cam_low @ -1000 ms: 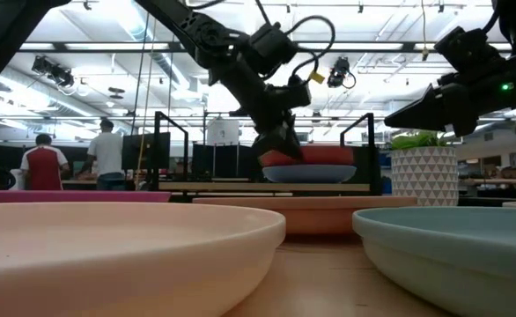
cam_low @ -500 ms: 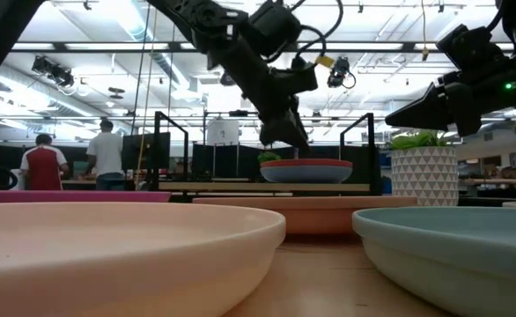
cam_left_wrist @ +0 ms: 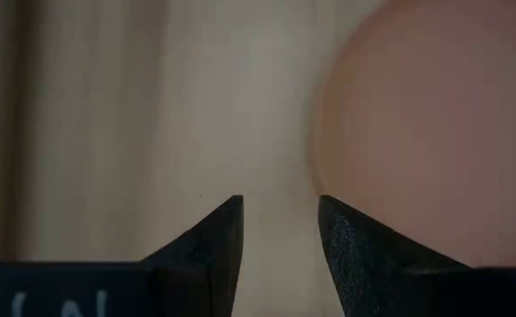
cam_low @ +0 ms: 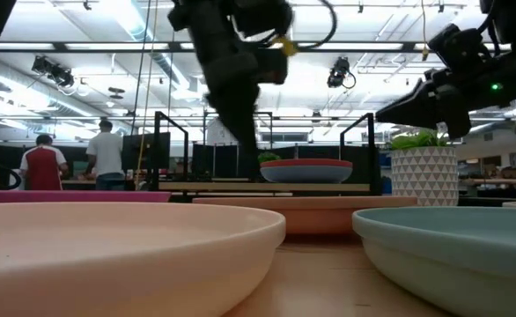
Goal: Place and stack plates onto a shelf
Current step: Stack the pink plate on top of the orange plate on the shelf
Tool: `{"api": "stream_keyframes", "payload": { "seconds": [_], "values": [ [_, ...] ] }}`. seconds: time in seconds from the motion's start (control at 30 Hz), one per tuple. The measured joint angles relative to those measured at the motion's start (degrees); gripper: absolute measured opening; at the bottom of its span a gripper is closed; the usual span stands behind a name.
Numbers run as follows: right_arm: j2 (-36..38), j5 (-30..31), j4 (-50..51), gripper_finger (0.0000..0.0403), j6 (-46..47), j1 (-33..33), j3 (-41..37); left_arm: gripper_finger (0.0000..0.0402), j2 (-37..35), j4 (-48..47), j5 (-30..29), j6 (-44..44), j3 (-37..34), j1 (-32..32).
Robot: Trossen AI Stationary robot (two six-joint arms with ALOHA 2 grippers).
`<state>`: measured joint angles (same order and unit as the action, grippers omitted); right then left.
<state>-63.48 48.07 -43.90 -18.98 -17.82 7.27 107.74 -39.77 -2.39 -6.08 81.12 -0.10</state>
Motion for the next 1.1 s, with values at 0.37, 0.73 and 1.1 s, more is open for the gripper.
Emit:
{"api": "stream_keyframes", "payload": {
  "seconds": [0.37,0.73,1.1],
  "values": [
    [0.0,-8.12,-4.46,0.0071,-3.94,7.74,0.0,0.0155,-0.13,-18.46,-1.01,-39.47,0.04,-7.03],
    [0.0,-22.75,-9.53,0.0071,-5.5,15.66,0.0,0.0155,5.11,-20.38,-3.87,-49.08,0.02,-9.76],
    [0.0,-29.57,-10.18,0.0071,-5.04,19.65,0.0,0.0138,7.69,-21.55,-2.88,-48.02,0.02,-9.64]
  ]
}}
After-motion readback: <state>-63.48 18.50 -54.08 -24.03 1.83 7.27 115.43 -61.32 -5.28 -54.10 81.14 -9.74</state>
